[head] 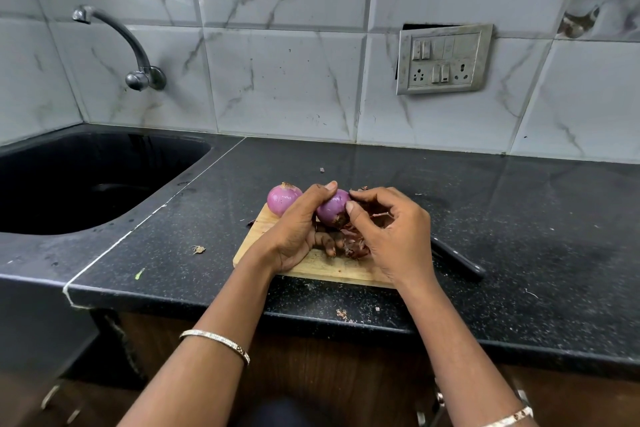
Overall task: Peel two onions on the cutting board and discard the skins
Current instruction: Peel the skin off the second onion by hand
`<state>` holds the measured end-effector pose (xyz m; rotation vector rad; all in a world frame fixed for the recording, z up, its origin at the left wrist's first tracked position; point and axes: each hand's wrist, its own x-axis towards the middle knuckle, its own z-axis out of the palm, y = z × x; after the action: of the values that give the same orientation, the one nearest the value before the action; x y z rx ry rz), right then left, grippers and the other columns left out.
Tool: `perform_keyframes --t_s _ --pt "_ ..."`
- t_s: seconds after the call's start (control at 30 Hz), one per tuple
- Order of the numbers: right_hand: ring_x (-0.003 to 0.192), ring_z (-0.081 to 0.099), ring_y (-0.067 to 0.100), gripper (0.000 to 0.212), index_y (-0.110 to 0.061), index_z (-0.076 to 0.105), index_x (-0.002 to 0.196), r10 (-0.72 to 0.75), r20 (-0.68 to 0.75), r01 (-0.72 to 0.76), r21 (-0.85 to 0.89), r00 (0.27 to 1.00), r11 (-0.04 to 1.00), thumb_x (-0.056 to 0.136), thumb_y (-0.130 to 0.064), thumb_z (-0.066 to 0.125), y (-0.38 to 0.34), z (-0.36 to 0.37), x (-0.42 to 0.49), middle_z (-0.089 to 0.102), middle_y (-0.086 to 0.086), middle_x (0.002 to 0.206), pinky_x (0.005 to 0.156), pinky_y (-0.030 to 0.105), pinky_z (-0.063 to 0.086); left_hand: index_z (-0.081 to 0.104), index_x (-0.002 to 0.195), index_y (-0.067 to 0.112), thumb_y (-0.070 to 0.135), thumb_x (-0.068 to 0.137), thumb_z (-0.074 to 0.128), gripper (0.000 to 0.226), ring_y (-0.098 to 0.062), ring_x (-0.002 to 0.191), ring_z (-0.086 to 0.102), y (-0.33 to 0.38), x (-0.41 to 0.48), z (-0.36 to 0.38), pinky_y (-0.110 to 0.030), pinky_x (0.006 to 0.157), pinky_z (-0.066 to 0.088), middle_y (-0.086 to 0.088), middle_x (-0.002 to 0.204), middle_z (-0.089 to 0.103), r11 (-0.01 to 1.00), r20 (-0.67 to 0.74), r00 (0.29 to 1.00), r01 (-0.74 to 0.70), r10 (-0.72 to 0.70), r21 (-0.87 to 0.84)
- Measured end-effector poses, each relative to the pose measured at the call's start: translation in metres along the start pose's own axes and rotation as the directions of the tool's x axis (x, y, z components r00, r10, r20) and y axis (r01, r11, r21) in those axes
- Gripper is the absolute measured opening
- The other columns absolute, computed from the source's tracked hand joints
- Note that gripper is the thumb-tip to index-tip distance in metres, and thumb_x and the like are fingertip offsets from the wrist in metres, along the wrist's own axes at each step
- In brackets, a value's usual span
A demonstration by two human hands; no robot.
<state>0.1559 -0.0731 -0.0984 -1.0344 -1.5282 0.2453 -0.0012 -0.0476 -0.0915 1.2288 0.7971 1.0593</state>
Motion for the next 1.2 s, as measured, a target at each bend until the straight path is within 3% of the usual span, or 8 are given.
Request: perform_keyframes --t_s 0.13,0.33,0.6,0.8,1.03,1.2 --pt "0.09 0.07 0.005 0.012 -0.019 0.081 0.093 0.003 -0.029 -0.003 0.017 1.0 1.0 0.085 -0.011 0.079 0.0002 -0.0003 0.0001 0.075 -0.013 0.091 0.085 0.024 0.055 0.062 0.111 0.003 0.043 0.103 0.049 0.042 -0.02 0.051 0.057 0.0021 -0.0018 -0.0004 -0.023 0.037 0.046 -0.015 0.078 0.067 1.0 0.025 1.0 0.014 -0.014 -0.007" --pt "0.084 0.07 0.002 0.011 -0.018 0.082 0.092 -0.004 -0.017 0.005 0.051 1.0 0.999 0.082 -0.019 0.085 -0.0035 -0.0007 -0.0003 0.074 -0.013 0.087 0.075 0.012 0.051 0.063 0.108 0.002 0.043 0.103 0.047 0.044 -0.021 0.051 0.057 0.0024 -0.0023 0.0005 -0.024 0.036 0.045 -0.019 0.08 0.063 1.0 0.031 0.999 0.018 -0.017 -0.016" --pt "0.087 0.071 0.003 0.009 -0.017 0.083 0.092 0.031 -0.017 -0.03 0.045 0.999 0.999 0.084 -0.013 0.081 0.0025 -0.0004 0.0006 0.076 -0.01 0.088 0.082 0.021 0.056 0.068 0.102 0.007 0.04 0.104 0.046 0.04 -0.022 0.052 0.056 0.0032 -0.0039 0.0013 -0.024 0.036 0.046 -0.018 0.08 0.064 0.999 0.033 0.999 0.011 -0.01 -0.035" --pt "0.083 0.07 0.003 0.009 -0.019 0.082 0.088 0.015 -0.017 -0.014 0.066 1.0 0.998 0.081 -0.022 0.086 -0.0032 -0.0018 0.0002 0.074 -0.013 0.084 0.074 0.013 0.052 0.073 0.091 0.013 0.039 0.105 0.045 0.04 -0.022 0.05 0.056 0.0037 -0.0047 0.0022 -0.024 0.035 0.045 -0.019 0.079 0.062 0.999 0.049 0.999 0.0 0.003 -0.049" --pt "0.083 0.069 0.003 0.008 -0.02 0.08 0.085 0.021 -0.019 -0.021 0.042 1.0 0.999 0.084 -0.012 0.08 0.0016 -0.0009 0.0012 0.074 -0.012 0.084 0.078 0.011 0.049 0.069 0.096 0.011 0.037 0.105 0.046 0.036 -0.022 0.051 0.055 0.0045 -0.0052 0.0028 -0.024 0.035 0.045 -0.016 0.081 0.065 0.999 0.051 0.999 -0.001 0.003 -0.036" --pt "0.082 0.07 0.004 0.003 -0.02 0.08 0.085 0.026 -0.009 -0.025 0.071 1.0 0.997 0.084 -0.02 0.083 -0.0007 -0.0011 0.0004 0.075 -0.013 0.084 0.074 0.014 0.051 0.07 0.096 0.012 0.037 0.105 0.046 0.037 -0.021 0.05 0.055 0.005 -0.0062 0.0027 -0.024 0.035 0.046 -0.015 0.079 0.067 0.999 0.054 0.999 -0.005 0.007 -0.041"
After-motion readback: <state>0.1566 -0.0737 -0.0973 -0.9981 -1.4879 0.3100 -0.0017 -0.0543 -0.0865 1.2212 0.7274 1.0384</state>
